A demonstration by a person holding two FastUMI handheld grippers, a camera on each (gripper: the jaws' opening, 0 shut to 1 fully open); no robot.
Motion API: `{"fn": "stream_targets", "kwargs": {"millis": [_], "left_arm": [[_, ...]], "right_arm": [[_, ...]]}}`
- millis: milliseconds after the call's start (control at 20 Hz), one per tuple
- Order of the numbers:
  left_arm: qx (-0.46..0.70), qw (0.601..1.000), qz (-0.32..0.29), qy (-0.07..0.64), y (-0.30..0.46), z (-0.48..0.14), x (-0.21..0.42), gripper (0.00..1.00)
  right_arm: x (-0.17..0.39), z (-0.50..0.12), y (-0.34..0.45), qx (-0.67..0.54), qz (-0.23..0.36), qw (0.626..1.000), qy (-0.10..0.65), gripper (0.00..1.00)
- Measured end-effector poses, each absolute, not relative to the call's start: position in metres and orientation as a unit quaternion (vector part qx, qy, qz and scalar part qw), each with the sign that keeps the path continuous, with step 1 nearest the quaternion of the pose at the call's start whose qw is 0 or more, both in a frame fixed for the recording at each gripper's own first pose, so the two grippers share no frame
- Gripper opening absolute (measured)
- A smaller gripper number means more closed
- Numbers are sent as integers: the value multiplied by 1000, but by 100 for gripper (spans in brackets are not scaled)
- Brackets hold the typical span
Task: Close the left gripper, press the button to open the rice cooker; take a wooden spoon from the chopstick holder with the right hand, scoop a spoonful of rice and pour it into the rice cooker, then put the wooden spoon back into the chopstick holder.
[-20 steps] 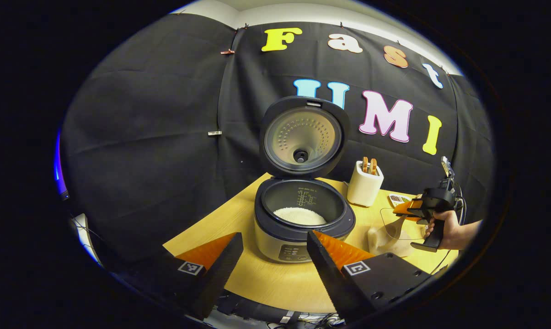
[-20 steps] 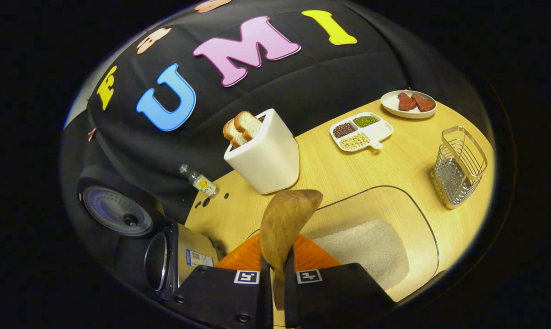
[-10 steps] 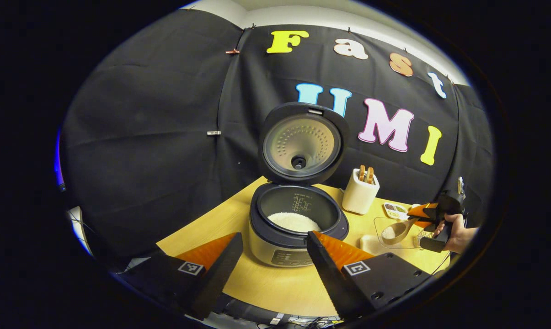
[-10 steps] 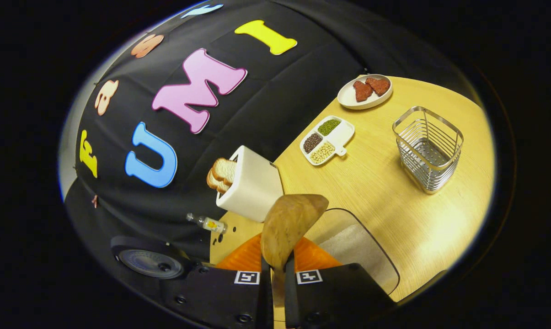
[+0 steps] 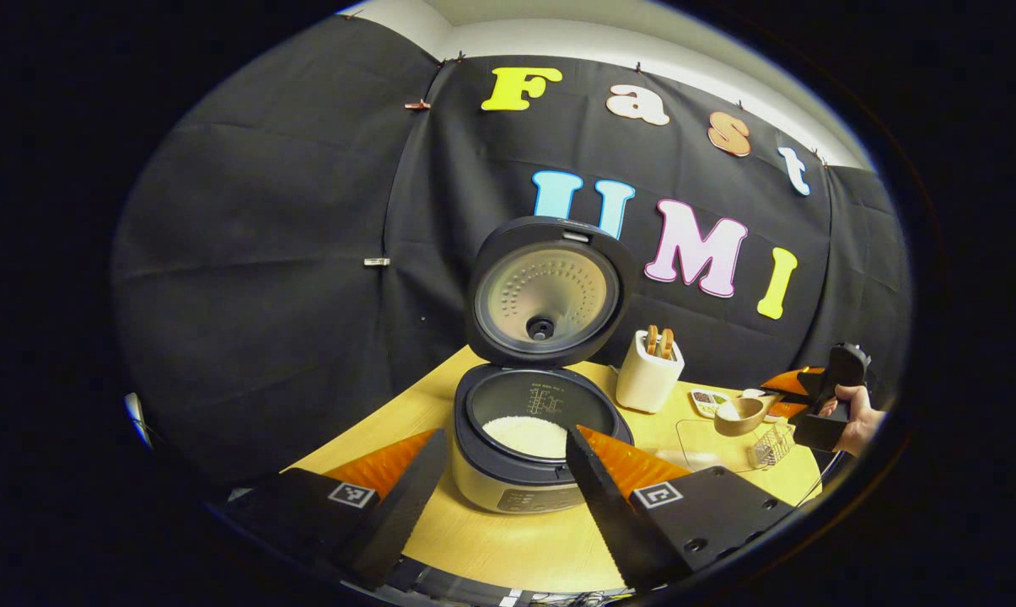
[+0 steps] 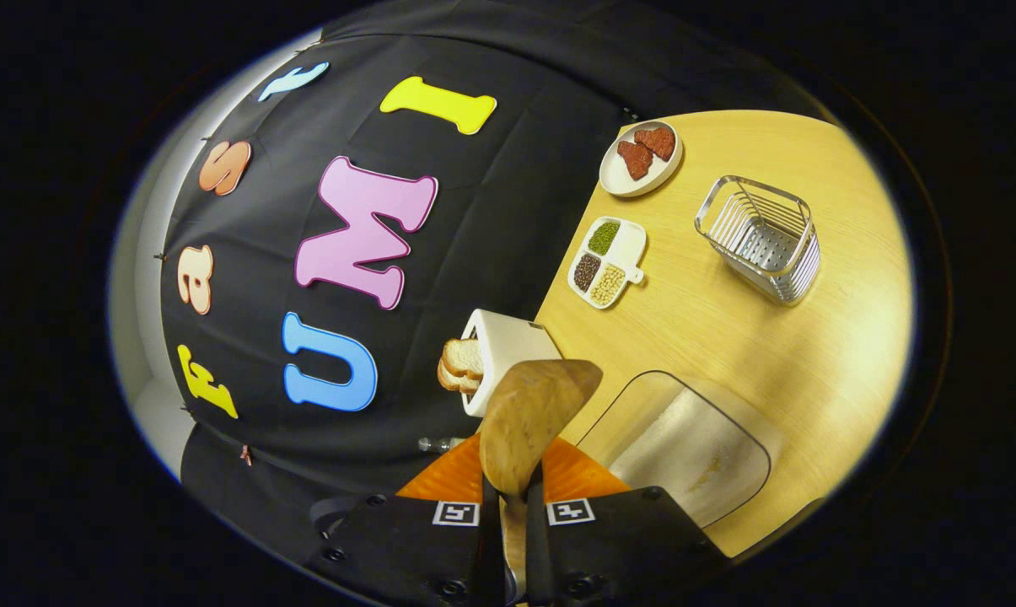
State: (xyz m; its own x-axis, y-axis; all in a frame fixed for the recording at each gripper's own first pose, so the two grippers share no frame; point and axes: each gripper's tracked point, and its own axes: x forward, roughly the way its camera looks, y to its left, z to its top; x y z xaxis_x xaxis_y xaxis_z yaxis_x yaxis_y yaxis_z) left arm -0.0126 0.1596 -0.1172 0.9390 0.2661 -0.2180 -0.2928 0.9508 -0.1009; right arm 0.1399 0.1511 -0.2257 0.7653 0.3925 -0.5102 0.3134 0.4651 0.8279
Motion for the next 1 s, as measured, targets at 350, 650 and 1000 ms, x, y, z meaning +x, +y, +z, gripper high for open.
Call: {"fn": "stream_targets", "kwargs": {"millis": [350,650,1000], "left_arm": [[-76,982,150,92,180,-119,-29,95],[-72,977,183,86,216,-115,-49,95],[-84,969,205,108,244,-137,-66,95]], "right_arm": [[124,-179,254,500,113,779,362,14],[102,-174,347,462,175,777,390,14],[91,-173,412,299,248,855,344,14]]}}
